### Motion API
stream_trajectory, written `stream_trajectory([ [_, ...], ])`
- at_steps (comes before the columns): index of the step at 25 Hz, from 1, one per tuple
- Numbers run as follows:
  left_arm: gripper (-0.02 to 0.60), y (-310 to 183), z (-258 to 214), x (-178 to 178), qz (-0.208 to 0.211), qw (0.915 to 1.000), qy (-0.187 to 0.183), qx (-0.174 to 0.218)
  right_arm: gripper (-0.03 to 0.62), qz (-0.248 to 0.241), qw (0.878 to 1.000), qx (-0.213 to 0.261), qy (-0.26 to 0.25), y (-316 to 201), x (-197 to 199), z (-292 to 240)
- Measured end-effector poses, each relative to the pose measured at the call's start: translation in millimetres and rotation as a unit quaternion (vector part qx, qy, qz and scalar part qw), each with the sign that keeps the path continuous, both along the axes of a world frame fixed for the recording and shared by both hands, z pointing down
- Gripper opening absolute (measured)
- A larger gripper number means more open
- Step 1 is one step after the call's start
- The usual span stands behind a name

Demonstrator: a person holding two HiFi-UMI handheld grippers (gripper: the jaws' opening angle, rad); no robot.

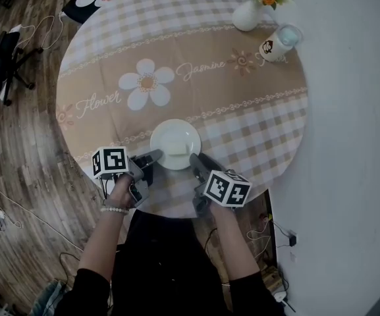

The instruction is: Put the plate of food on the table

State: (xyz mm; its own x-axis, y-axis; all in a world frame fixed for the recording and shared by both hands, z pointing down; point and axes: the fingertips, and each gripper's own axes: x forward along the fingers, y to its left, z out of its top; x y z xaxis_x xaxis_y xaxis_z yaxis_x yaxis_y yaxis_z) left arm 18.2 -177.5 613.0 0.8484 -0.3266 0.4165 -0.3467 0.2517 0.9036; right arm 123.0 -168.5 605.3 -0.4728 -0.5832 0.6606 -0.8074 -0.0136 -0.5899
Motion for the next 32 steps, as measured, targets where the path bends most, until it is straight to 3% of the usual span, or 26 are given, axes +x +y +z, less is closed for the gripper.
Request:
stream_trajectory([
  [3, 0.008, -1, 1, -1, -0.001, 1.0, -0.002, 0.001, 0.101, -0.07, 0.994, 0.037, 0.075, 6, -1, -8],
  [6, 0.008, 0, 2, -1, -0.002, 1.0, -0.001, -0.001, 0.097, -0.174, 0.966, 0.088, 0.17, 14, -12, -18],
  [12, 0.008, 0, 5, 0, -0.004, 1.0, -0.004, 0.0, 0.101, -0.349, 0.857, 0.181, 0.332, 30, -39, -27],
  [17, 0.008, 0, 5, 0, -0.004, 1.0, -0.007, 0.001, 0.104, -0.435, 0.79, 0.207, 0.379, 46, -56, -18],
  [21, 0.009, 0, 6, 0, -0.005, 1.0, -0.008, 0.002, 0.093, -0.486, 0.724, 0.233, 0.429, 50, -64, -12],
  [23, 0.009, 0, 5, -1, -0.006, 0.9999, -0.008, 0.004, 0.075, -0.506, 0.699, 0.241, 0.444, 51, -69, -9],
  [26, 0.008, 0, 5, -2, -0.008, 0.9999, -0.008, 0.002, 0.077, -0.529, 0.676, 0.242, 0.453, 52, -76, -2],
  [32, 0.009, -1, 3, -1, -0.009, 1.0, -0.002, -0.001, 0.035, -0.541, 0.653, 0.238, 0.474, 50, -77, 4],
])
